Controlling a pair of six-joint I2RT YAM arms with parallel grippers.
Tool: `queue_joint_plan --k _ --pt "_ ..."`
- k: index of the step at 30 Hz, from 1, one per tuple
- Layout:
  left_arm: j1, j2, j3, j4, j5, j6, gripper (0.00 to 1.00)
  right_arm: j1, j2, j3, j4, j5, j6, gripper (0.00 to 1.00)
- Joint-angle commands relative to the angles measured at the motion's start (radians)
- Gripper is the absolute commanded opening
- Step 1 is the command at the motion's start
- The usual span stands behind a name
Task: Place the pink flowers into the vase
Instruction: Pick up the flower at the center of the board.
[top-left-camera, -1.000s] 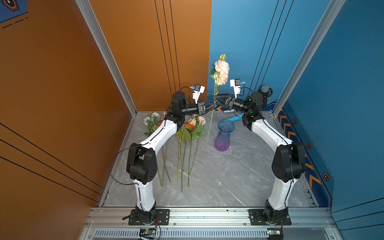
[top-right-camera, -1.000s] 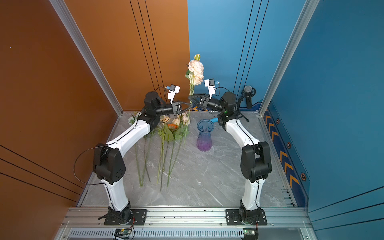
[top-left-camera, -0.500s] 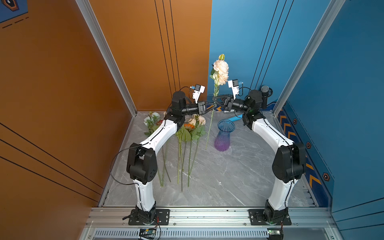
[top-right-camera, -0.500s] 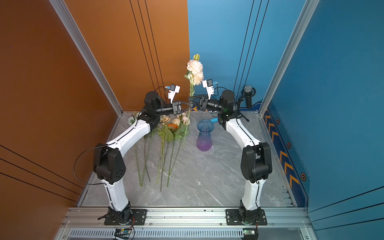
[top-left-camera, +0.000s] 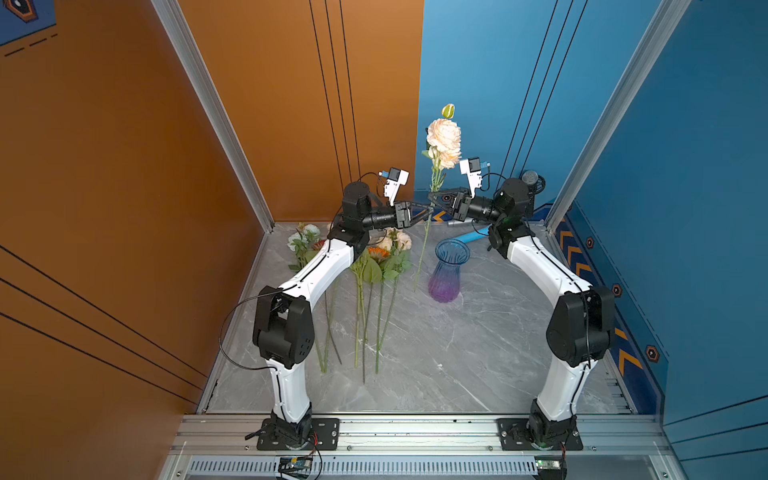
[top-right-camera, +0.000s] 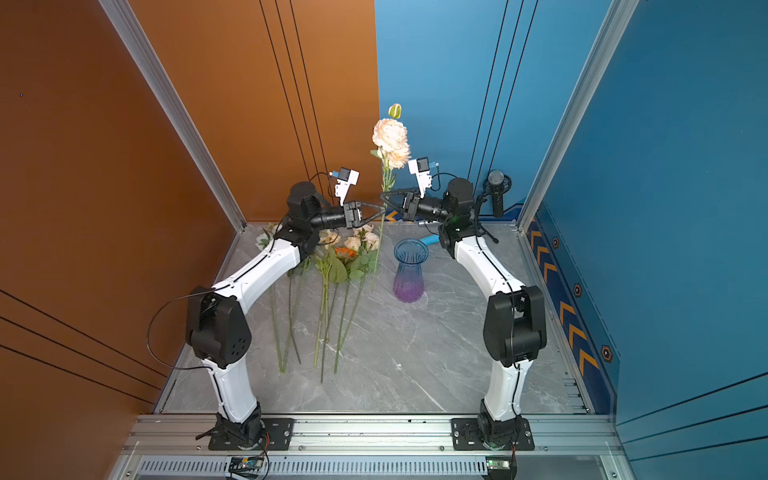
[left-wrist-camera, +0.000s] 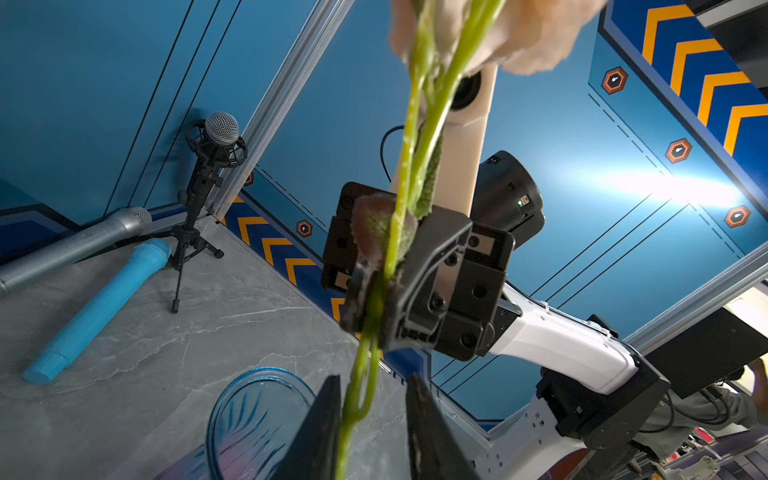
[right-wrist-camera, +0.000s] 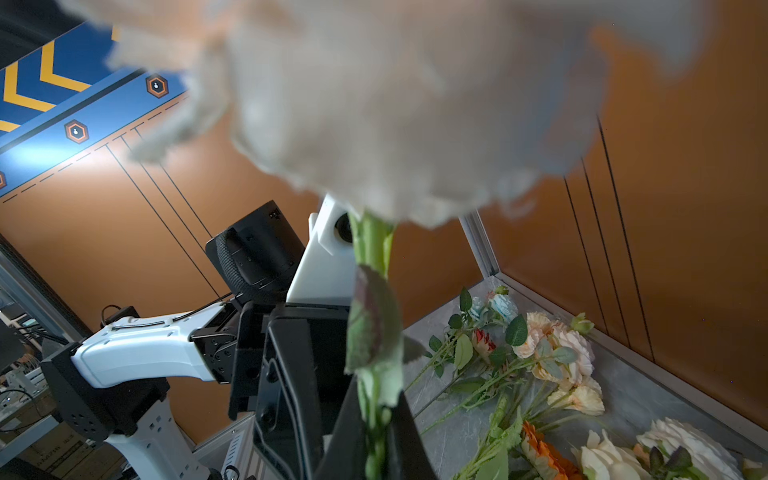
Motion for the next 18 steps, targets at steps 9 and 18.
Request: queue_joint_plan --k 9,18 --pt "0.038 -0.002 -0.007 0.025 -0.015 -0.027 0.54 -0.066 -0.063 0.067 -0.062 0.04 -0.044 0.01" --pt "0.094 -0.043 -0.189 0.024 -0.122 0.018 0.77 -0.107 -0.133 0.192 -0.411 0.087 -0.296 0.01"
